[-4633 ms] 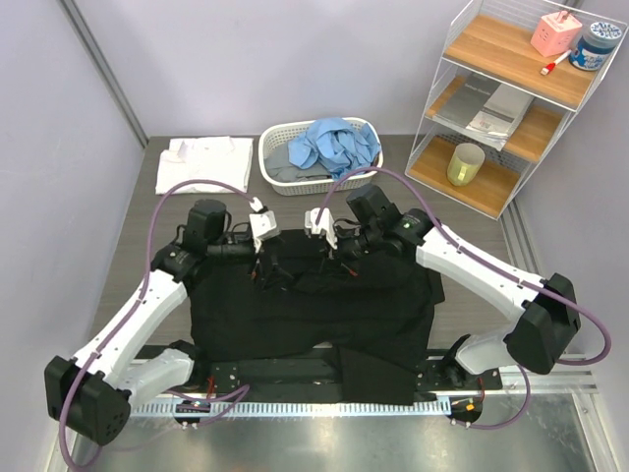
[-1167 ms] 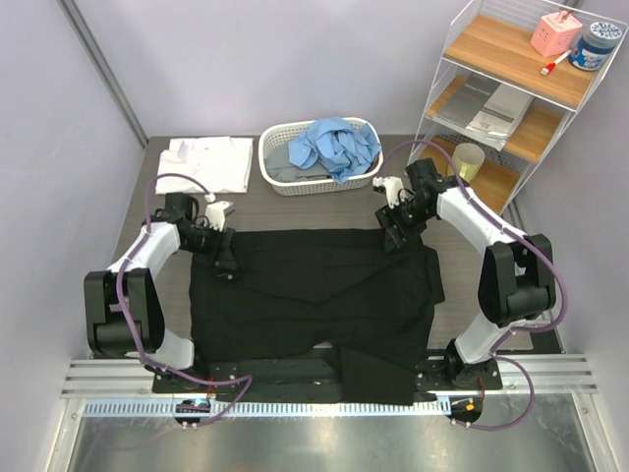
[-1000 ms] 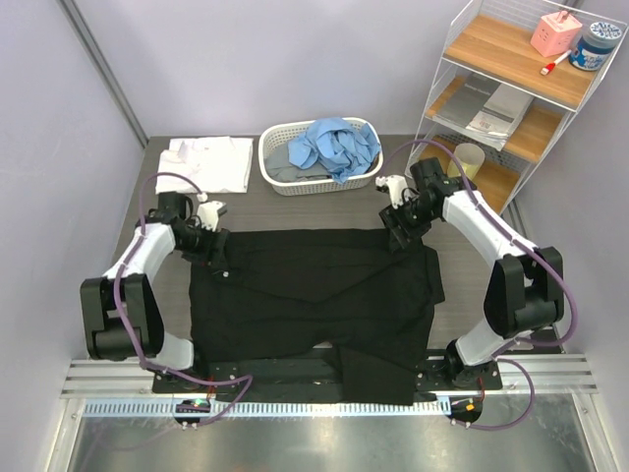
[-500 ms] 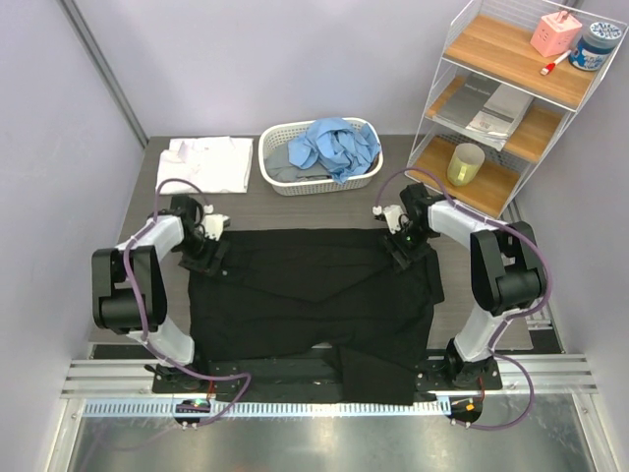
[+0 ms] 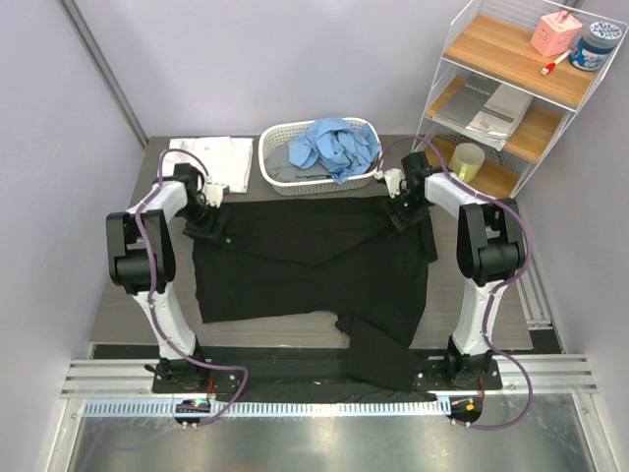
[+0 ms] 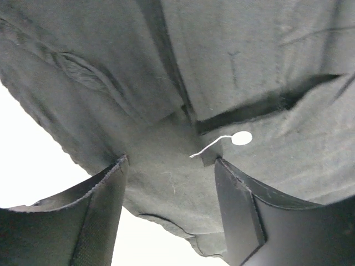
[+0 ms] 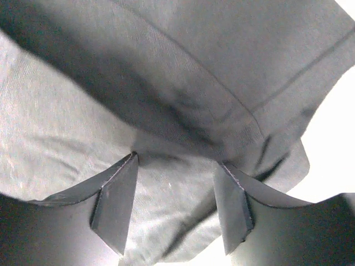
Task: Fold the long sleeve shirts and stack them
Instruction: Fold the shirt
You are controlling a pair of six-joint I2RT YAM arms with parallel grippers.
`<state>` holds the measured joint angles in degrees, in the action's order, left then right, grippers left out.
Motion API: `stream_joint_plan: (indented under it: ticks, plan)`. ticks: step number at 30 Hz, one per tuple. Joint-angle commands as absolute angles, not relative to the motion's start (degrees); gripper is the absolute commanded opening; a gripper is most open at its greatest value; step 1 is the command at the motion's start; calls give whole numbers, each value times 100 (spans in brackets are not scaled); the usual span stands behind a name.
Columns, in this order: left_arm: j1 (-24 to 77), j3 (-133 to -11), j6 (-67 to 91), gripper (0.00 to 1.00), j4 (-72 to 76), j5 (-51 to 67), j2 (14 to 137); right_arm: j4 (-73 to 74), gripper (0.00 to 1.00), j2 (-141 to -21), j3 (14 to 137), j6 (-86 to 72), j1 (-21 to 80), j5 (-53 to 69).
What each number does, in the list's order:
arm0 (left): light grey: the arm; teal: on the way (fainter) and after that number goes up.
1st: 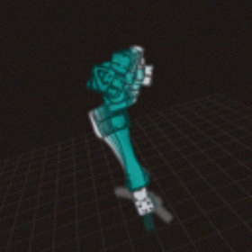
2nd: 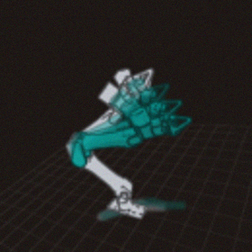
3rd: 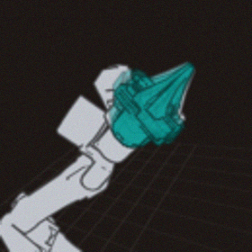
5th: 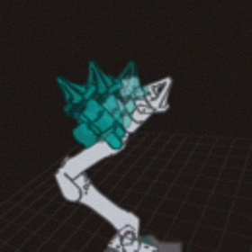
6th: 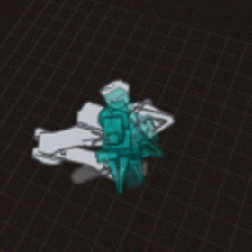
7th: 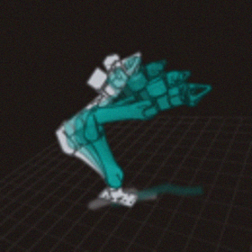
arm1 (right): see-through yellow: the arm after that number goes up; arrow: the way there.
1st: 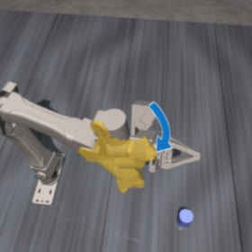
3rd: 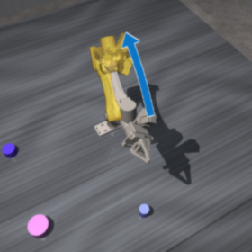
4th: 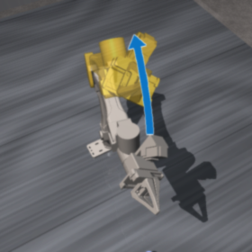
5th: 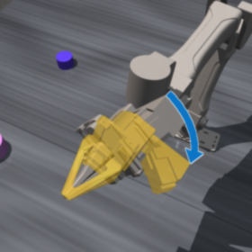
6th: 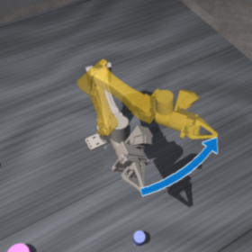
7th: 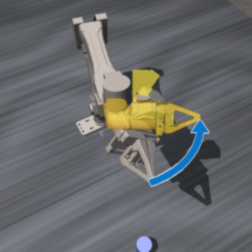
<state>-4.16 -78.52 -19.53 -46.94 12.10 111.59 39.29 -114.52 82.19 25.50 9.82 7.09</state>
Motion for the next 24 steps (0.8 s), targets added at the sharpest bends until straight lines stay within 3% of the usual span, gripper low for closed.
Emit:
stream_joint_plan:
  ticks: [1,8,12,17,24]
  plan:
    - [-501,-7894,-2407,67,-4991,1991,10672,4612,63,-10900,8578,3084,888,1044]
    - [-519,-6497,-3944,75,-6116,2900,8369,6010,70,-8222,7437,3946,1001,2407]
    - [-510,-5811,-4674,76,-6626,3146,7481,6644,70,-7244,6227,3982,2016,2602]
    - [-484,-5301,-5000,75,-6724,3375,6751,6477,71,-7083,6091,3780,2986,2338]
    - [-483,-4536,-5326,75,-6364,3173,6039,6750,61,-8393,5960,3692,4622,1750]
